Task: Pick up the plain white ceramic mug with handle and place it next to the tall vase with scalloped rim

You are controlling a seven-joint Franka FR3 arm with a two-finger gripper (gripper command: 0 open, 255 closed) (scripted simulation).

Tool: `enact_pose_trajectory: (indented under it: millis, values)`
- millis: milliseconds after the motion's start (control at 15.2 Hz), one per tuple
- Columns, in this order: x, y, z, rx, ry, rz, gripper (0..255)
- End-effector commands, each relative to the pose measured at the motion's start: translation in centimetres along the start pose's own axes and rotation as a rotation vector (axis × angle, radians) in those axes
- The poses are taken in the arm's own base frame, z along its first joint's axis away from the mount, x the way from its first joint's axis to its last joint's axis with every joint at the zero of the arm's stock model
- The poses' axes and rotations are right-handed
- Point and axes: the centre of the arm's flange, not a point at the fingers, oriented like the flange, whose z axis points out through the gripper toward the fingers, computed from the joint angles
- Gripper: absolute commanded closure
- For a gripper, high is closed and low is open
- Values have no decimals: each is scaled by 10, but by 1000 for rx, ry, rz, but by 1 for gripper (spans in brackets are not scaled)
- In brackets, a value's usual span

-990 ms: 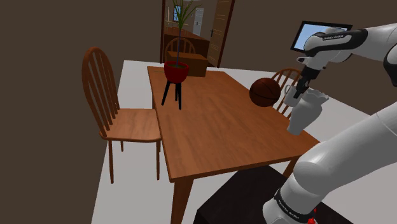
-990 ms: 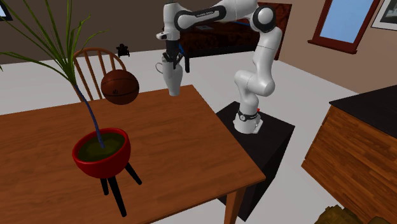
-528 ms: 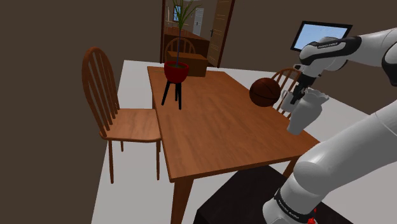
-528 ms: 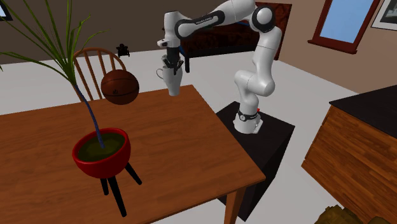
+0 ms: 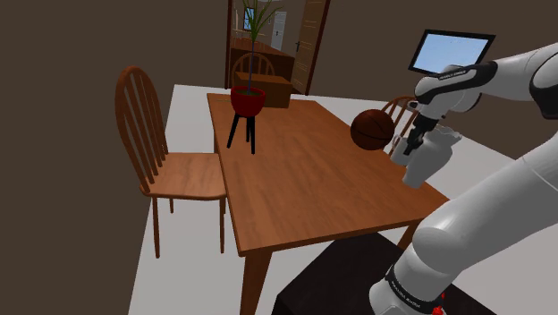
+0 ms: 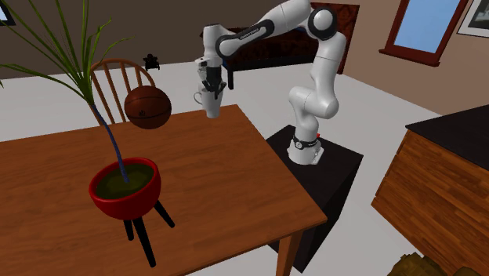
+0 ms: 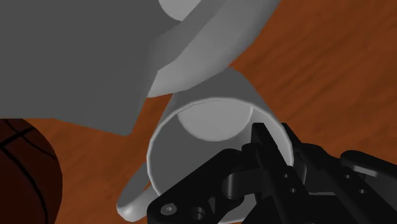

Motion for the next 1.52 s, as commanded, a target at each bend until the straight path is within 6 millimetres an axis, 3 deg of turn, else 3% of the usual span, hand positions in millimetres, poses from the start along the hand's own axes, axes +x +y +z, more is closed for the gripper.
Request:
enact_pose_trajectory:
  millis: [0,1056,1452]
  values:
    - [-1,-1,11,0,0,1,255]
    - [-5,-3,97,0,0,1,255]
    - [-5,-3,97,0,0,1,255]
